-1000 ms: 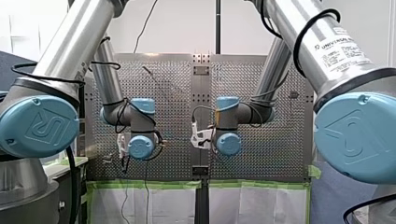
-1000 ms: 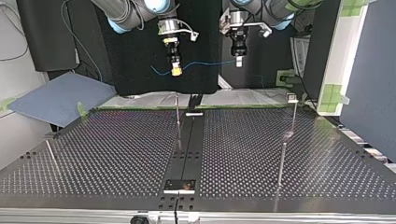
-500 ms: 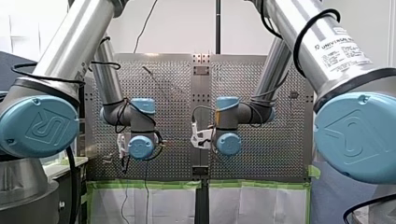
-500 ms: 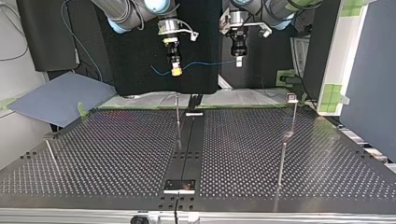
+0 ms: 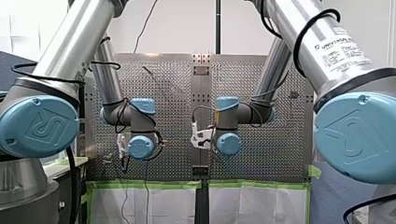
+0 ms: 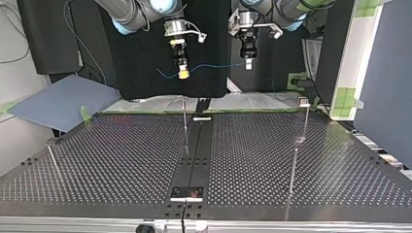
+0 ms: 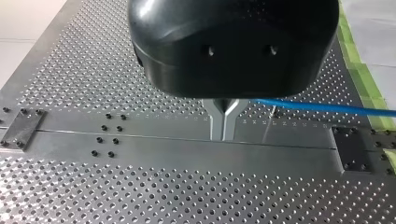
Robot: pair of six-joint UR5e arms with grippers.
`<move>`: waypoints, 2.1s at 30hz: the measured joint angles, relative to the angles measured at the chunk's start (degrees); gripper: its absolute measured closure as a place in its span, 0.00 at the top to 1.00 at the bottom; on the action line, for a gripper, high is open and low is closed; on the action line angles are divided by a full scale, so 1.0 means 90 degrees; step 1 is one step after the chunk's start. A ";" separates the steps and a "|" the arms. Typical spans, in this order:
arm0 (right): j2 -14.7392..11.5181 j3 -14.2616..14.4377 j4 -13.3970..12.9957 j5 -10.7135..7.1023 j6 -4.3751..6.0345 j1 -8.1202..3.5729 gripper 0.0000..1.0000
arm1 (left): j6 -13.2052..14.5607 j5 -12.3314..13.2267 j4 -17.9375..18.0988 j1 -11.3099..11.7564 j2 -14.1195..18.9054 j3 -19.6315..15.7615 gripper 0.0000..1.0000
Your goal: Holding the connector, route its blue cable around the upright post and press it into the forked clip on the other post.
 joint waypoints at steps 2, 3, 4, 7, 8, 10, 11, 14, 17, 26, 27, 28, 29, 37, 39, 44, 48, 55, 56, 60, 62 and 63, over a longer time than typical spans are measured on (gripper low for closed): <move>0.0000 0.0000 0.0000 0.0000 0.0000 0.0000 0.00 | 0.0000 0.0000 0.0000 0.0000 0.0000 0.0000 0.00; 0.0000 0.0000 0.0000 0.0000 0.0000 0.0000 0.00 | 0.0000 0.0000 0.0000 0.0000 0.0000 0.0000 0.00; 0.0000 0.0000 0.0000 0.0000 0.0000 0.0000 0.00 | 0.0000 0.0000 0.0000 0.0000 0.0000 0.0000 0.00; 0.0000 0.0000 0.0000 0.0000 0.0000 0.0000 0.00 | 0.0000 0.0000 0.0000 0.0000 0.0000 0.0000 0.00; 0.0000 0.0000 0.0000 0.0000 0.0000 0.0000 0.00 | 0.0000 0.0000 0.0000 0.0000 0.0000 0.0000 0.00; 0.0000 0.0000 0.0000 0.0000 0.0000 0.0000 0.00 | 0.0000 0.0000 0.0000 0.0000 0.0000 0.0000 0.00; 0.0000 0.0000 0.0000 0.0000 0.0000 0.0000 0.00 | 0.0000 0.0000 0.0000 0.0000 0.0000 0.0000 0.00; 0.0000 0.0000 0.0000 0.0000 0.0000 0.0000 0.00 | 0.0000 0.0000 0.0000 0.0000 0.0000 0.0000 0.00; 0.0000 0.0000 0.0000 0.0000 0.0000 0.0000 0.00 | 0.0000 0.0000 0.0000 0.0000 0.0000 0.0000 0.00; 0.0000 0.0000 0.0000 0.0000 0.0000 0.0000 0.00 | 0.0000 0.0000 0.0000 0.0000 0.0000 0.0000 0.00; 0.0000 0.0000 0.0000 0.0000 0.0000 0.0000 0.00 | 0.0000 0.0000 0.0000 0.0000 0.0000 0.0000 0.00; 0.0000 0.0000 0.0000 0.0000 0.0000 0.0000 0.00 | 0.0000 0.0000 0.0000 -0.0003 0.0000 0.0000 0.00; 0.0000 0.0000 0.0001 0.0000 0.0000 0.0001 0.00 | 0.0000 0.0000 -0.0001 -0.0008 -0.0001 0.0000 0.00; -0.0004 0.0000 0.0049 0.0003 0.0000 0.0005 0.00 | 0.0000 0.0000 0.0000 -0.0037 -0.0001 0.0000 0.00; -0.0006 0.0000 0.0054 0.0006 0.0000 0.0008 0.00 | 0.0000 0.0000 0.0000 -0.0038 -0.0001 0.0000 0.00; -0.0009 0.0000 0.0058 0.0009 0.0000 0.0009 0.00 | 0.0000 0.0000 0.0000 -0.0039 0.0000 0.0000 0.00; -0.0010 0.0000 0.0058 0.0009 0.0000 0.0009 0.00 | 0.0000 0.0000 0.0000 -0.0039 0.0000 0.0000 0.00; -0.0003 -0.0009 0.0067 0.0016 -0.0004 0.0018 0.00 | 0.0022 -0.0004 0.0008 -0.0068 -0.0027 -0.0025 0.00; 0.0011 -0.0024 0.0082 0.0022 -0.0008 0.0033 0.00 | 0.0035 -0.0006 0.0011 -0.0094 -0.0053 -0.0039 0.00; 0.0191 -0.0201 0.0259 0.0035 -0.0017 0.0201 0.00 | 0.0062 -0.0009 0.0018 -0.0278 -0.0239 -0.0071 0.00; 0.0282 -0.0285 0.0351 0.0037 -0.0018 0.0253 0.00 | 0.0065 -0.0009 0.0019 -0.0358 -0.0340 -0.0075 0.00; 0.0344 -0.0326 0.0412 0.0038 -0.0019 0.0273 0.00 | 0.0066 -0.0009 0.0019 -0.0394 -0.0409 -0.0075 0.00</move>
